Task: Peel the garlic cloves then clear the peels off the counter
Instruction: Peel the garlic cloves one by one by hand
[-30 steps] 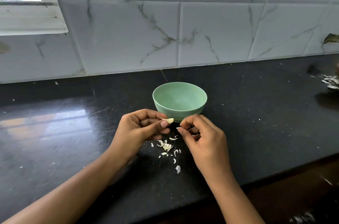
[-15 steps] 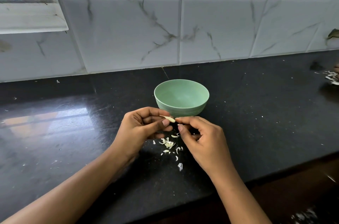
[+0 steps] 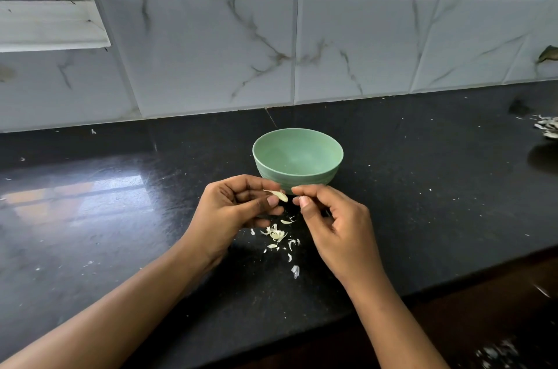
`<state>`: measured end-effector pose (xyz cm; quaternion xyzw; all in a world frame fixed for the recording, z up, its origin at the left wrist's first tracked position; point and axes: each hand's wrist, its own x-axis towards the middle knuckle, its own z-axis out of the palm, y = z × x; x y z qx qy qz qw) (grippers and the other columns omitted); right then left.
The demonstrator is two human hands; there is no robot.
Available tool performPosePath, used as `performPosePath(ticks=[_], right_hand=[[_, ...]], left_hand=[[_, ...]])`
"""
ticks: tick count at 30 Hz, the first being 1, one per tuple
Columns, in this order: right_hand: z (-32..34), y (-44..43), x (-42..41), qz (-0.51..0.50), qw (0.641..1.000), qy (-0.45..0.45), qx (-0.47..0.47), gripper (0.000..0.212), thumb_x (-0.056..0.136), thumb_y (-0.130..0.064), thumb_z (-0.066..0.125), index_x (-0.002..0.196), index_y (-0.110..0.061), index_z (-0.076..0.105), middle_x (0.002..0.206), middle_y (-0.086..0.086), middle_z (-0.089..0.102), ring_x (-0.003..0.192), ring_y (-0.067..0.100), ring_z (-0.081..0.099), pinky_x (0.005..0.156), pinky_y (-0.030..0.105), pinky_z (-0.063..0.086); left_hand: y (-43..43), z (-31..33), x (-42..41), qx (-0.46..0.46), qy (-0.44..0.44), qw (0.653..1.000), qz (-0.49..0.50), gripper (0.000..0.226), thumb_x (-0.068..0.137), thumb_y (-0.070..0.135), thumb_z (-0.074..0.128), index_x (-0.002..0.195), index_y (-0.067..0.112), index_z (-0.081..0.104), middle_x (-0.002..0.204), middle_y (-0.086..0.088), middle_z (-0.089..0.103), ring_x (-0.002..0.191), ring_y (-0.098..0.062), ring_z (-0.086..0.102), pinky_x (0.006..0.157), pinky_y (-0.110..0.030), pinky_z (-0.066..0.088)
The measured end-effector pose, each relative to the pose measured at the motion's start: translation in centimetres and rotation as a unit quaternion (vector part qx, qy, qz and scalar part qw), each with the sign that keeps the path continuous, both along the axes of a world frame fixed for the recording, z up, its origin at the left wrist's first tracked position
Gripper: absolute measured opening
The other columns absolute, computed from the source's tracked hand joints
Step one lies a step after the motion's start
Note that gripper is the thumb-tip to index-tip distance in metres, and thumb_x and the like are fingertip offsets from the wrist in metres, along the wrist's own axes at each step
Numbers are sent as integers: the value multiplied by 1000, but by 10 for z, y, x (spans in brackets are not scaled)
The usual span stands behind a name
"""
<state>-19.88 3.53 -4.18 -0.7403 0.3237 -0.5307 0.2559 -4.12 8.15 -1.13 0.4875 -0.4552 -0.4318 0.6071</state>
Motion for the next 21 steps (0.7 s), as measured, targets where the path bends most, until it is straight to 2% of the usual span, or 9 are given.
performPosePath(ticks=[5,9,11,13,16,21], right_hand=[[1,-1,-1,6,999,6,-48,9,84,-14,66,91,-17,70,85,-13,65,78,4,63,63,21,52],[-1,0,0,24,1000,-10,-12,23,82,0,60,95,-17,66,86,-11,70,83,2,67,68,26,56],[-1,0,0,28,999,-25,4,22,83,-4,56,98,-17,66,88,-11,72,84,1,68,72,23,56],[-1,-1,-1,24,999,-24,-2,16,84,-14,61,97,-18,70,88,-11,73,82,0,69,71,22,56],[-1,-1,0,20,1000,-1,-18,12,80,-24,70,91,-21,75,84,-14,73,78,0,68,67,28,56],[-1,-3,0,22,1000,12,4,8,79,-28,71,84,-23,75,76,-14,72,68,6,68,61,35,55]], left_hand=[[1,-1,0,-5,-9,1000,-3,21,66,10,70,88,7,69,78,-10,74,65,-13,70,52,-19,53],[0,-2,1,-10,-34,999,-3,20,69,8,70,89,6,70,79,-12,74,65,-14,70,53,-20,54],[0,-3,1,-13,-41,999,-2,16,74,3,69,89,5,70,77,-12,73,64,-14,70,53,-21,54],[-1,-3,1,-15,-42,999,-2,14,76,-2,68,89,4,70,74,-10,73,63,-14,69,52,-21,54],[0,-4,2,-16,-53,998,-6,15,77,-2,68,90,4,70,71,-9,73,62,-14,68,52,-21,54],[0,-4,2,-22,-90,996,-8,16,78,2,69,91,11,72,71,-8,73,61,-13,68,51,-20,52]])
